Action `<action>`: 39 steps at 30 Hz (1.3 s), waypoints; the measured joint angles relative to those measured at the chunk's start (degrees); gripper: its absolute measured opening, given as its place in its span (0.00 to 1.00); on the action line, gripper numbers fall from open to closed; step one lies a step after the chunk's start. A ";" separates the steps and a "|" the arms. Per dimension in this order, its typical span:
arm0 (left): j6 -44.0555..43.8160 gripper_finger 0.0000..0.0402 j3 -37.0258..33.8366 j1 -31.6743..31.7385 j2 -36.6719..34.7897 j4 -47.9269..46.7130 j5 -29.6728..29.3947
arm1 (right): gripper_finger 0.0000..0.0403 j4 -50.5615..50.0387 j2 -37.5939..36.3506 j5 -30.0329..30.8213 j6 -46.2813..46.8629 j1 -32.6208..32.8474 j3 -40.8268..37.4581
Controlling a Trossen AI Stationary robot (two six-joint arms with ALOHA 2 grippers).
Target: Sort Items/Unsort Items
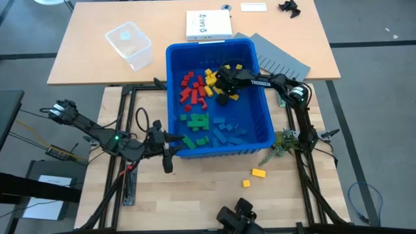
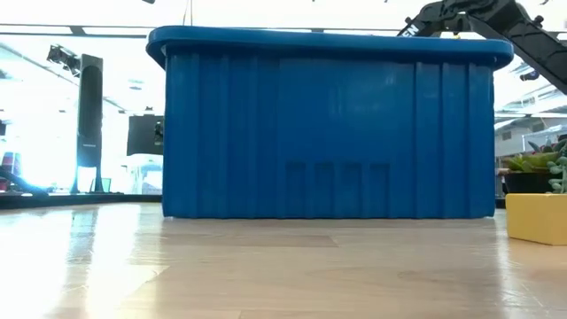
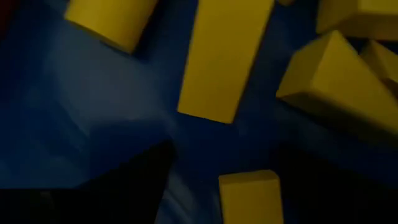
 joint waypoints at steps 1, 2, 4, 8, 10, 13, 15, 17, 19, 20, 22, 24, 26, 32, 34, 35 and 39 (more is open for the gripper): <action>0.00 0.35 0.00 0.00 0.00 0.00 0.00 | 0.73 -0.97 0.18 0.46 -0.14 0.35 1.02; 0.00 0.35 0.00 0.00 0.00 0.00 0.00 | 0.73 -2.04 0.39 1.35 -0.42 0.80 2.05; 0.00 0.35 0.00 -0.02 0.00 0.00 0.00 | 0.73 -4.85 0.55 2.67 -2.23 1.66 4.30; 0.00 0.35 0.00 -0.02 0.00 -0.01 0.93 | 0.73 -13.39 0.30 4.72 -4.97 2.18 8.00; 0.00 0.35 0.00 -0.02 0.00 -0.33 2.01 | 0.73 -16.56 0.31 6.47 -4.83 1.84 8.05; 0.26 0.35 0.00 -0.02 0.00 -0.89 2.64 | 0.73 -17.87 0.22 10.07 -5.55 0.95 7.33; 0.35 0.35 0.00 -0.02 0.00 -1.04 2.69 | 0.73 -17.11 0.21 9.93 -6.75 0.01 5.83; 0.32 0.35 0.00 -0.02 0.00 -1.05 2.71 | 0.73 -15.67 0.22 8.26 -7.63 -0.86 4.23; 0.33 0.35 0.00 -0.02 0.00 -1.05 2.77 | 0.73 -14.09 -0.20 5.67 -8.48 -1.72 2.56; 0.33 0.35 0.00 -0.02 0.01 -1.05 2.82 | 0.73 -13.55 -0.33 4.27 -8.60 -2.16 1.89; 0.33 0.35 0.00 -0.02 0.02 -1.05 2.82 | 0.73 -12.42 -0.45 2.11 -8.62 -2.72 0.36; 0.34 0.35 0.00 -0.02 0.02 -1.04 2.82 | 0.72 -11.81 -0.45 0.75 -8.60 -2.95 -0.41; 0.34 0.35 0.00 -0.02 0.02 -1.05 2.83 | 0.67 -11.81 -0.42 -0.45 -8.37 -3.14 -0.45; 0.37 0.35 0.00 -0.02 0.02 -0.96 2.82 | 0.31 -13.35 -0.23 -1.67 -8.06 -2.40 1.62; 0.39 0.35 0.00 -0.02 0.02 -0.96 2.82 | 0.29 -15.15 0.07 -1.40 -8.76 -2.02 3.25; 0.39 0.35 0.00 -0.02 0.02 -0.96 2.82 | 0.29 -16.13 0.24 -0.98 -9.04 -1.69 4.18; 0.42 0.35 0.00 -0.02 0.02 -0.94 2.82 | 0.29 -20.23 -0.12 -1.27 -9.32 0.23 7.95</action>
